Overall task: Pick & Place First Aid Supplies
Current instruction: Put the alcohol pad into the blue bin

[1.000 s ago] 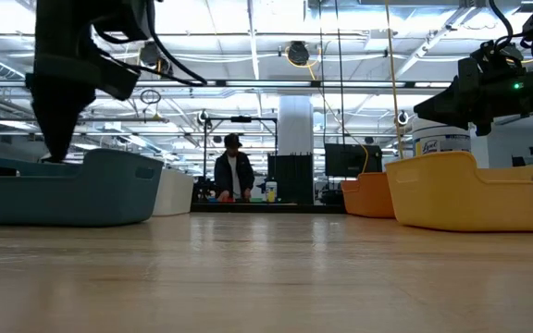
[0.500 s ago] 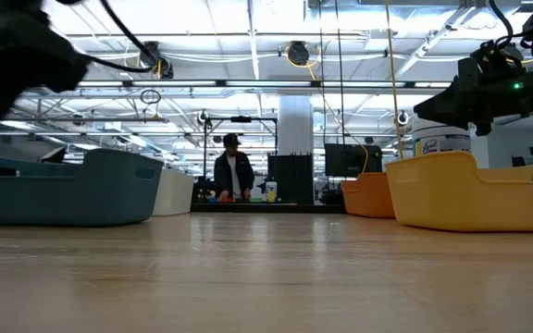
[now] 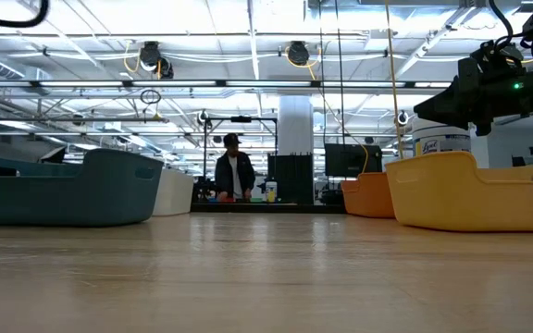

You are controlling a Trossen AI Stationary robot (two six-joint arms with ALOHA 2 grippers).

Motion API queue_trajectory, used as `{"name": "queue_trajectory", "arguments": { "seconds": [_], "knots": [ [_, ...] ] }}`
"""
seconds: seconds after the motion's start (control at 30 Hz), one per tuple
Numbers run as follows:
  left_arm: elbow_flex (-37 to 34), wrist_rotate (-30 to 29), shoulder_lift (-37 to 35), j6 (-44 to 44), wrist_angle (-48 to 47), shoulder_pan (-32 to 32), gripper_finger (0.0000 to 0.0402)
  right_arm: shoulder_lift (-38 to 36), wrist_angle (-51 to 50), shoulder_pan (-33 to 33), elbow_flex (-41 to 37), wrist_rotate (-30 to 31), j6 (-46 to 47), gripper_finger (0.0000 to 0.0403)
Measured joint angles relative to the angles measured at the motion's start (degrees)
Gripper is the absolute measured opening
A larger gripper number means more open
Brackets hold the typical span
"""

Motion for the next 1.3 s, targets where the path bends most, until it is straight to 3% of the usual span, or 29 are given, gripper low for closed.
{"name": "queue_trajectory", "arguments": {
  "seconds": [0.4,0.8,1.1,1.3],
  "knots": [
    [13.6,-1.1,16.6,-4.7,0.5,-7.0,0.0259,0.0,0.0,0.0,0.0,0.0,0.0,0.0116],
    [26.8,-1.3,29.5,-7.3,0.5,-12.8,0.0236,0.0,0.0,0.0,0.0,0.0,0.0,0.0116],
    [28.8,-1.3,31.4,-9.4,-1.5,-14.6,0.0237,0.0,0.0,0.0,0.0,0.0,0.0,0.0116],
    [26.4,-1.5,31.4,-10.4,0.1,-15.6,0.0237,0.0,0.0,0.0,0.0,0.0,0.0,0.0116]
  ]
}}
